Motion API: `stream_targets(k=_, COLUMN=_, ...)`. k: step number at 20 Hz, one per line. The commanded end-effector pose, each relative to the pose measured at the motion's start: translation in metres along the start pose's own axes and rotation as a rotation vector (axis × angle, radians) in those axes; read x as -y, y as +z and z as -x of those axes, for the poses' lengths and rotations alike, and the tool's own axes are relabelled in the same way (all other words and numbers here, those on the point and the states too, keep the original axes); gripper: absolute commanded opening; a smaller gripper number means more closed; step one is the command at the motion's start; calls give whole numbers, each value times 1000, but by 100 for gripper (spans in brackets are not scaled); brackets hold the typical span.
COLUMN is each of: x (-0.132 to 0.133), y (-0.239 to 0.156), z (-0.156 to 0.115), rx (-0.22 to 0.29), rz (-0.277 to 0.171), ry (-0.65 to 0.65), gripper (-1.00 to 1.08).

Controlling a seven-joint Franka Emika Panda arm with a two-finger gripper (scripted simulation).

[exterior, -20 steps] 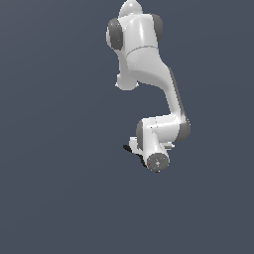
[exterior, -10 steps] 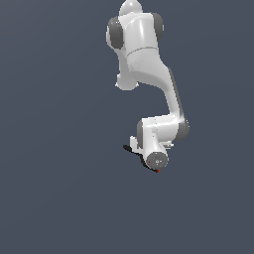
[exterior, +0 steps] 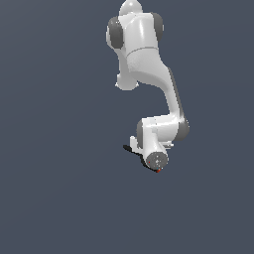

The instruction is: Pick up the object and move it to a goal position.

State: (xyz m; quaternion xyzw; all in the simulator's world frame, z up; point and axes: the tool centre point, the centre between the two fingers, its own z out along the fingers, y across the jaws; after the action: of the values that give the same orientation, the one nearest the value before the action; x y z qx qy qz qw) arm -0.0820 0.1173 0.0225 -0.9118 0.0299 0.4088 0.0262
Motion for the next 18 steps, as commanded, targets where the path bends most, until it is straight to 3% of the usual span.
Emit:
stream_targets(k=1, x=0, y=0, z=1, rx=0, rz=0, ry=0, gripper=-100)
stream_targets(k=10, x=1, y=1, z=20, rx=0, rz=0, ry=0, gripper=-100)
stream_targets(k=18, x=4, y=4, z=61, rx=0, rz=1, ry=0, gripper=-100)
